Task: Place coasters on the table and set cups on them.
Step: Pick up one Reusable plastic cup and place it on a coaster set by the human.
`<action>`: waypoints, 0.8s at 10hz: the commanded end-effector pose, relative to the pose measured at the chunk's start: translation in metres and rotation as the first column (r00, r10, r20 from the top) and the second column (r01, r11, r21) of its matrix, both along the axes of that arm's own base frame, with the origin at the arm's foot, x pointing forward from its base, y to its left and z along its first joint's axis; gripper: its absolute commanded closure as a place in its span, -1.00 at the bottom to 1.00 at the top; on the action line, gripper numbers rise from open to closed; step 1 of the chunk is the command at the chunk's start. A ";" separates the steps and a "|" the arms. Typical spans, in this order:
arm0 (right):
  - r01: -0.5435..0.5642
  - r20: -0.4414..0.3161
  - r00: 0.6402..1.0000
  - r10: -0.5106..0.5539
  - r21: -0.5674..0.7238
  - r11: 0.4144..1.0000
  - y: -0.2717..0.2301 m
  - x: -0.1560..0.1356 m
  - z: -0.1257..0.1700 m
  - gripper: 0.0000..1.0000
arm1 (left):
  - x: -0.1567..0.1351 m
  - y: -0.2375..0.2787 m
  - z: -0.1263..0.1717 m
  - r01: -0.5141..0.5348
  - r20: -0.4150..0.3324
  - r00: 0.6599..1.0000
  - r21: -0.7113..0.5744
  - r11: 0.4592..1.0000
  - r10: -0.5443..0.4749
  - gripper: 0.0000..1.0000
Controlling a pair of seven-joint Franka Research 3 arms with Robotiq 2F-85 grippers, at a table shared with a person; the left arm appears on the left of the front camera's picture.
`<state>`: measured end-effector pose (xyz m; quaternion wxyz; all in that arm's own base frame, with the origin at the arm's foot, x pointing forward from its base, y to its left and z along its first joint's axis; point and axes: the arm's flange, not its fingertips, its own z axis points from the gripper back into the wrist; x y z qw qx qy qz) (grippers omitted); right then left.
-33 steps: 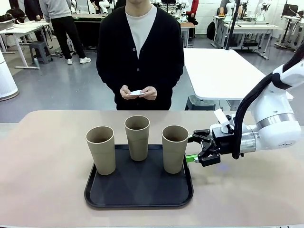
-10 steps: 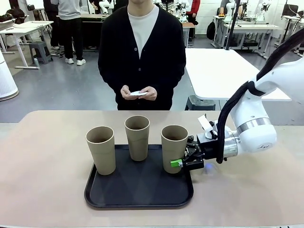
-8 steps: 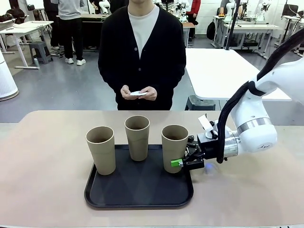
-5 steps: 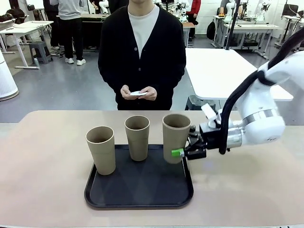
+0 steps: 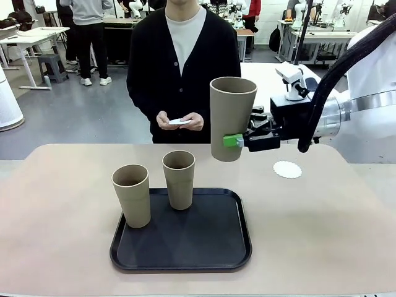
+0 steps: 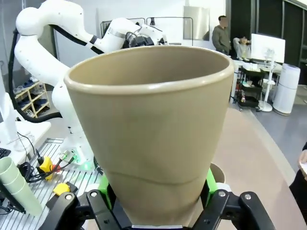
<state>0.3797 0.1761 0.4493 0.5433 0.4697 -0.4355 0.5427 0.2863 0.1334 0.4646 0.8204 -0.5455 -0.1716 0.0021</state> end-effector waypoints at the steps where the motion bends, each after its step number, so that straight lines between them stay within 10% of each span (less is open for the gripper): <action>1: 0.060 -0.028 0.998 -0.061 -0.029 0.998 0.001 0.006 -0.012 0.54 | -0.001 0.001 0.001 0.000 0.011 1.000 -0.007 1.000 0.000 -1.00; 2: 0.164 0.006 0.986 -0.164 -0.091 0.982 0.003 0.008 -0.019 0.54 | -0.001 0.001 0.001 0.000 0.011 1.000 -0.007 1.000 0.000 -1.00; 5: 0.020 -0.006 1.000 -0.020 -0.016 1.000 -0.002 0.003 -0.004 0.54 | -0.001 0.001 0.001 0.000 0.011 1.000 -0.007 1.000 0.000 -1.00; 6: 0.054 0.000 0.999 -0.054 -0.052 0.997 -0.003 0.005 -0.010 -0.62 | -0.001 0.001 0.001 0.000 0.011 1.000 -0.007 1.000 0.000 -1.00; 8: 0.005 -0.036 0.999 -0.006 -0.031 1.000 -0.059 0.083 0.004 -0.62 | -0.001 0.001 0.001 0.000 0.011 1.000 -0.007 1.000 0.000 -1.00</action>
